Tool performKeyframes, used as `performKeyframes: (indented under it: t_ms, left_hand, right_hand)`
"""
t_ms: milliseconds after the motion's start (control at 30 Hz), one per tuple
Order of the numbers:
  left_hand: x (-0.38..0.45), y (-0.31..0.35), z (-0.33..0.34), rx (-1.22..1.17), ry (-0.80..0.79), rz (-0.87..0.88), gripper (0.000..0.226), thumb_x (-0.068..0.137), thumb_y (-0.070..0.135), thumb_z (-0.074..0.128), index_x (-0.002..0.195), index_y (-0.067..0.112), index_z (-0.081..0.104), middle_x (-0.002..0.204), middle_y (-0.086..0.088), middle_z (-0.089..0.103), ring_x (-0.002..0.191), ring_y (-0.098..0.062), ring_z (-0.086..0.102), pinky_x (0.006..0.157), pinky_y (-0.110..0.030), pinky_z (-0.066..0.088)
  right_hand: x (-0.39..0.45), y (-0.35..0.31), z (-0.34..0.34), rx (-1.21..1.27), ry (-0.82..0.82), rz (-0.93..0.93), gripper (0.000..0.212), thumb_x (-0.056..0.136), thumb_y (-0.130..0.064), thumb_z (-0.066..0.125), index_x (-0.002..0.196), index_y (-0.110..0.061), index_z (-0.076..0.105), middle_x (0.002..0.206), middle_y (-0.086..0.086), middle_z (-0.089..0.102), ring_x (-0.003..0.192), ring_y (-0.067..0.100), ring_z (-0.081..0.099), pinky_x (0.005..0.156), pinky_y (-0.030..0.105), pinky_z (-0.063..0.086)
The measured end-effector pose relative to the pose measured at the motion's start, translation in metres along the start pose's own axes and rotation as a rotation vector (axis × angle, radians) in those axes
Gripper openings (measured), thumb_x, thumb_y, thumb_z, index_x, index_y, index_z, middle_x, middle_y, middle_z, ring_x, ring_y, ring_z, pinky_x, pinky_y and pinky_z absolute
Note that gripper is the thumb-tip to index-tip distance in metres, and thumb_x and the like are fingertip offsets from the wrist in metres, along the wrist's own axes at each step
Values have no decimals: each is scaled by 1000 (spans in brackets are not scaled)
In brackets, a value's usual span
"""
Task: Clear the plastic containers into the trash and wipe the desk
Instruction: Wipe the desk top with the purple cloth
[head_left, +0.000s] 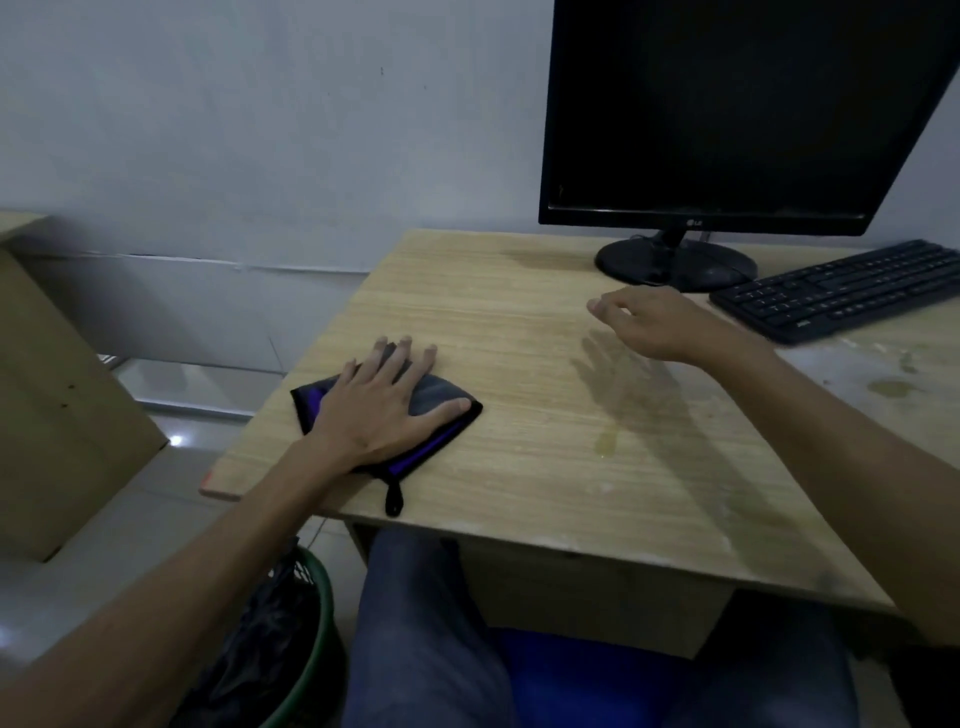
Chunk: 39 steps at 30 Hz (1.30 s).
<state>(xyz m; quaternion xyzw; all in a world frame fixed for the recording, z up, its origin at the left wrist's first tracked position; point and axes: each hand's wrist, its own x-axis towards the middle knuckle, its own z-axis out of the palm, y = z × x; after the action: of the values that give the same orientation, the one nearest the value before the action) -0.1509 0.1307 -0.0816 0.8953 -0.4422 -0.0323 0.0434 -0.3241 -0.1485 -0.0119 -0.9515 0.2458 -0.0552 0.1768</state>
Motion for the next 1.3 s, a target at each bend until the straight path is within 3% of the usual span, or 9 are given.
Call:
performKeyframes:
  t_ms: [167, 267, 367, 467, 567, 700, 900, 1033, 1300]
  left_hand:
    - [-8, 62, 11, 4, 41, 124, 100, 84, 91, 15, 164, 31, 3, 173, 4, -1, 159, -19, -6, 127, -46, 4]
    - [0, 108, 16, 16, 44, 222, 102, 85, 91, 13, 165, 28, 3, 173, 2, -1, 159, -20, -6, 127, -46, 2]
    - [8, 154, 24, 13, 32, 363, 108, 84, 93, 12, 165, 23, 1, 173, 0, -2, 159, -21, -8, 128, -47, 1]
    - [13, 184, 29, 12, 19, 438, 113, 81, 94, 12, 164, 19, -4, 173, -1, -6, 159, -20, -10, 128, -46, 1]
    - [16, 185, 29, -1, 19, 453, 112, 82, 94, 17, 164, 21, -6, 173, 2, -8, 158, -18, -12, 129, -42, -1]
    - [12, 147, 20, -10, -25, 423, 114, 77, 99, 20, 163, 30, -8, 171, 12, -10, 157, -14, -14, 128, -39, 0]
    - [6, 78, 2, 25, -99, 399, 125, 66, 105, 10, 163, 29, -10, 170, 14, -11, 157, -9, -12, 129, -38, 3]
    - [14, 100, 3, 41, -76, 461, 119, 72, 102, 14, 163, 29, -8, 170, 14, -9, 157, -9, -9, 129, -41, 5]
    - [32, 214, 24, 55, -16, 707, 108, 85, 91, 25, 164, 22, -4, 172, 4, -2, 159, -16, -5, 129, -44, 3]
  right_hand:
    - [-31, -6, 2, 59, 55, -53, 54, 108, -51, 34, 139, -14, 60, 152, 4, 53, 139, 25, 45, 107, 37, 34]
    - [-51, -4, -7, 87, 119, -53, 52, 109, -46, 36, 133, -7, 62, 141, 8, 60, 130, 26, 51, 99, 34, 36]
    - [-68, 3, -21, 105, 175, -57, 52, 110, -42, 36, 124, -1, 63, 131, 16, 63, 120, 29, 55, 99, 40, 40]
    - [-83, 18, -32, 102, 243, -40, 49, 109, -45, 35, 127, -12, 66, 145, 3, 59, 132, 19, 51, 98, 29, 37]
    - [-92, 31, -40, 109, 293, -15, 48, 109, -48, 35, 138, -22, 63, 151, -5, 53, 140, 13, 45, 99, 22, 29]
    - [-99, 38, -44, 121, 306, 2, 48, 109, -46, 35, 138, -20, 63, 151, -5, 53, 141, 14, 44, 99, 21, 28]
    - [-101, 32, -25, 171, 191, -38, 48, 109, -42, 37, 127, -7, 65, 136, 8, 63, 125, 25, 56, 102, 37, 43]
    - [-94, 36, -12, 159, 167, -27, 54, 108, -49, 37, 148, -17, 52, 155, -3, 49, 143, 15, 42, 108, 24, 28]
    - [-108, 58, -12, 126, 263, -5, 39, 109, -33, 42, 135, -12, 61, 139, 4, 61, 129, 18, 53, 95, 19, 33]
